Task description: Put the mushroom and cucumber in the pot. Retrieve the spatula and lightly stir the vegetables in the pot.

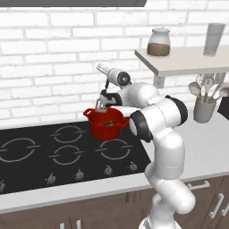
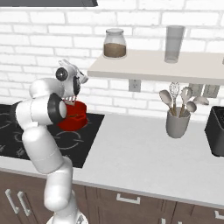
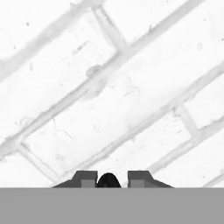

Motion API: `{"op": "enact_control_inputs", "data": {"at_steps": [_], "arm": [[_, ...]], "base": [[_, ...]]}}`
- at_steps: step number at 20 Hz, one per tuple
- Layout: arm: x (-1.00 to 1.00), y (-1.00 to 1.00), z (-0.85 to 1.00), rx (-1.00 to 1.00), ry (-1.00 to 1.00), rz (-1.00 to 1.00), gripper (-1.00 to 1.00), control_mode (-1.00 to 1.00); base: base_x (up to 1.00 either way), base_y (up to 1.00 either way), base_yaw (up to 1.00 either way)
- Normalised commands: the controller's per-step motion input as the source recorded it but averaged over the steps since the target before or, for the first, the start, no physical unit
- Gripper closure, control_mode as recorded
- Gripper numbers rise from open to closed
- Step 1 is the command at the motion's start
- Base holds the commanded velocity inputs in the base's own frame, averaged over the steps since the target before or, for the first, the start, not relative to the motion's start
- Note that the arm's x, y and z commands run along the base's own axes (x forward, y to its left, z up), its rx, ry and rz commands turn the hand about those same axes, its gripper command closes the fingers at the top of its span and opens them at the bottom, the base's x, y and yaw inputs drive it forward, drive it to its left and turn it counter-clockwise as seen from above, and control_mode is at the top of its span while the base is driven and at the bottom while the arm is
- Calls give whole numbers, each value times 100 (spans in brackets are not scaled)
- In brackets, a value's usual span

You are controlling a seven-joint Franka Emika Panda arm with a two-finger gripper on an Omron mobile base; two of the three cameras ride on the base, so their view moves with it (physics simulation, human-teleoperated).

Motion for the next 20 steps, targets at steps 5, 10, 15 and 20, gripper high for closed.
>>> {"op": "enact_control_inputs", "data": {"at_steps": [5, 10, 15, 20], "arm": [[-4, 5, -16, -5, 0, -2, 100, -100], [-35, 20, 0, 0, 0, 0, 100, -100], [-58, 1, -25, -2, 0, -3, 100, -100], [-7, -5, -14, -5, 0, -8, 100, -100]], "base": [[0, 0, 0], [0, 0, 0], [0, 0, 0], [0, 0, 0]]}}
